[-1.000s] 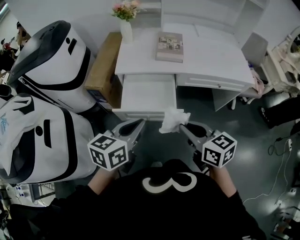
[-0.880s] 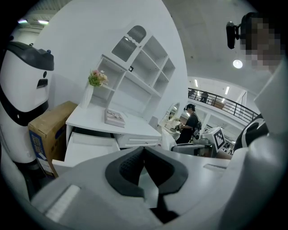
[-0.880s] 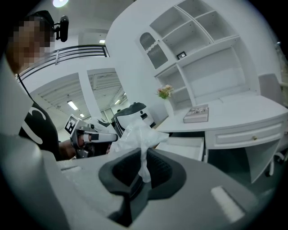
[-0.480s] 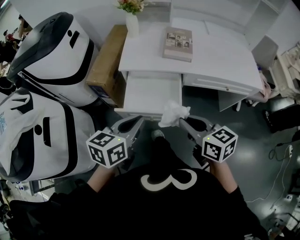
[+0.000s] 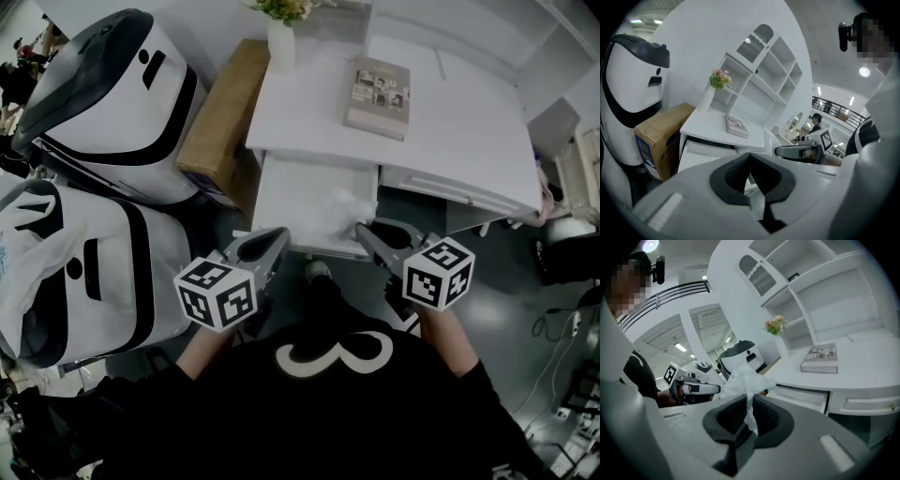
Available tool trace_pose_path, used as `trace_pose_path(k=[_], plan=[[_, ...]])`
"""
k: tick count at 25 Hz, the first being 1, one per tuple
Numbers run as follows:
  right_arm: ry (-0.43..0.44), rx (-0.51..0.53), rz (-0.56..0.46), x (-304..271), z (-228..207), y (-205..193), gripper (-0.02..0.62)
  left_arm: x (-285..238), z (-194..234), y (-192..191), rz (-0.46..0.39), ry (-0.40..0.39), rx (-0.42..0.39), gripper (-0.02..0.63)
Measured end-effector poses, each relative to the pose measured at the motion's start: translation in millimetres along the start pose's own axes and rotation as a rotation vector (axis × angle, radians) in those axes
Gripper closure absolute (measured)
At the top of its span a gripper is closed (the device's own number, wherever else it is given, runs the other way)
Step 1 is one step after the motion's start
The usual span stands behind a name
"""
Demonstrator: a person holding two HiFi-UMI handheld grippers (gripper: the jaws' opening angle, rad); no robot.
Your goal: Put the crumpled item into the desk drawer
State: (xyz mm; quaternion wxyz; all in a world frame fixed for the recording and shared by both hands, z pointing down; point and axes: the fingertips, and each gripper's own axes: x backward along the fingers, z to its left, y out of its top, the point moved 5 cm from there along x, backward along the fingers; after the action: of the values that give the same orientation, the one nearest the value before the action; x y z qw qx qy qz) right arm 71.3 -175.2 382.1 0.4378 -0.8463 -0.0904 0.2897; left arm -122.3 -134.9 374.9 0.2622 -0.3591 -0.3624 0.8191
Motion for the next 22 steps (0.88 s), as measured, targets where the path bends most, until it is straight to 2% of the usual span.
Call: trace_pose_path(k=[10,16,22], plan=[[0.016,-0.033,0.074,-63,-46,19,0.555,-28,45,17,0.006,0.046,0.06,0.597],[0.005,-0.014,0.151,-101,-66,12,0.555,-42,67,16,0.021,0.052,0.097,0.597],[-0.003,-0.045,0.207,-137,-87,1,0.555,-54,93,10,0.049,0.077,0.135,0.597]])
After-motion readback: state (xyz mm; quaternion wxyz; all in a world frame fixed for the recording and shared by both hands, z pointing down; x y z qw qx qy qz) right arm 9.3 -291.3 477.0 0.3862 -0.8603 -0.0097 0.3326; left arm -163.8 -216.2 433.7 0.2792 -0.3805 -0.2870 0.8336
